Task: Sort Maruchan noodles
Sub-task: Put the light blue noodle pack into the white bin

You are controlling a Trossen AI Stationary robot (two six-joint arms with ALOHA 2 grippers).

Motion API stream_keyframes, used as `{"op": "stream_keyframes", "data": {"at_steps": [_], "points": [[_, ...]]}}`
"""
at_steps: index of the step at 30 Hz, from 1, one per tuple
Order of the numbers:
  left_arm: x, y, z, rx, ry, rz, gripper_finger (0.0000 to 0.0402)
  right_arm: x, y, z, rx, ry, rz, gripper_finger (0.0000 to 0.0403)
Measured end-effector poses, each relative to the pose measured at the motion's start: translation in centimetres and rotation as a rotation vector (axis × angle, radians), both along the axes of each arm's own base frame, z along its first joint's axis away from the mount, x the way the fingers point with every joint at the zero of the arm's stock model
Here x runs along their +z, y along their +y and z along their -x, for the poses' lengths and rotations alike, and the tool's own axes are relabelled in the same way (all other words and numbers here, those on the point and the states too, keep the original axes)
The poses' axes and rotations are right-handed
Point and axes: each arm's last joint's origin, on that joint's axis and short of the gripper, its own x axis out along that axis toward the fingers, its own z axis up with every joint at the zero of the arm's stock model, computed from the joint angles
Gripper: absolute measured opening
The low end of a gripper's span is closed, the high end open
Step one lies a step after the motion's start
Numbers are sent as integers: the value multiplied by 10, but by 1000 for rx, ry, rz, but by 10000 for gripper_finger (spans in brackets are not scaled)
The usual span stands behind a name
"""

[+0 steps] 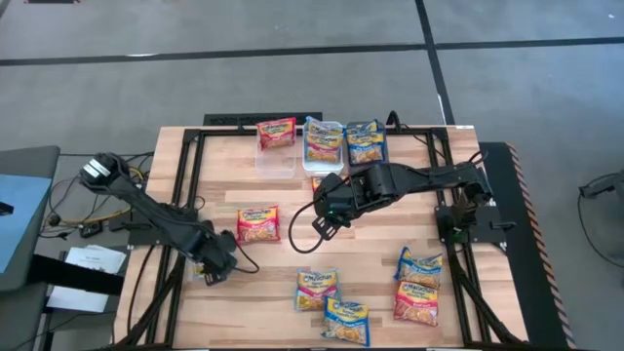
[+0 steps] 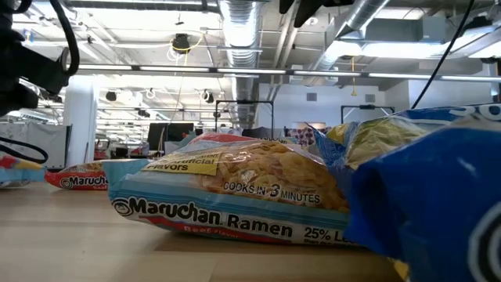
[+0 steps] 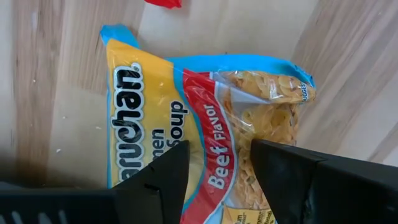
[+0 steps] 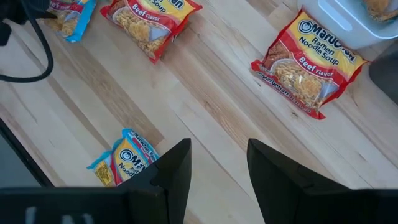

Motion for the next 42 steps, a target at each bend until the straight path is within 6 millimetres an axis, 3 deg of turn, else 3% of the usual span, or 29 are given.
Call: {"op": "stream_keyframes", "data": {"at_steps": [7, 16, 24, 36, 42], "points": [[-2, -1, -2, -1, -6, -10, 140, 0, 0, 0, 0, 0, 0, 180], [-4, -1, -3, -44, -21, -29, 10, 0, 0, 0, 1, 0, 0, 180], [15, 1, 0, -69, -52, -2, 0, 0, -4, -1, -12, -4, -1, 180], [70, 8, 2, -23, -365, 33, 0, 0, -29, -4, 16, 12, -47, 180], [85, 15, 3, 29, -508, 36, 0, 2, -48, -9, 86, -28, -154, 180]]}}
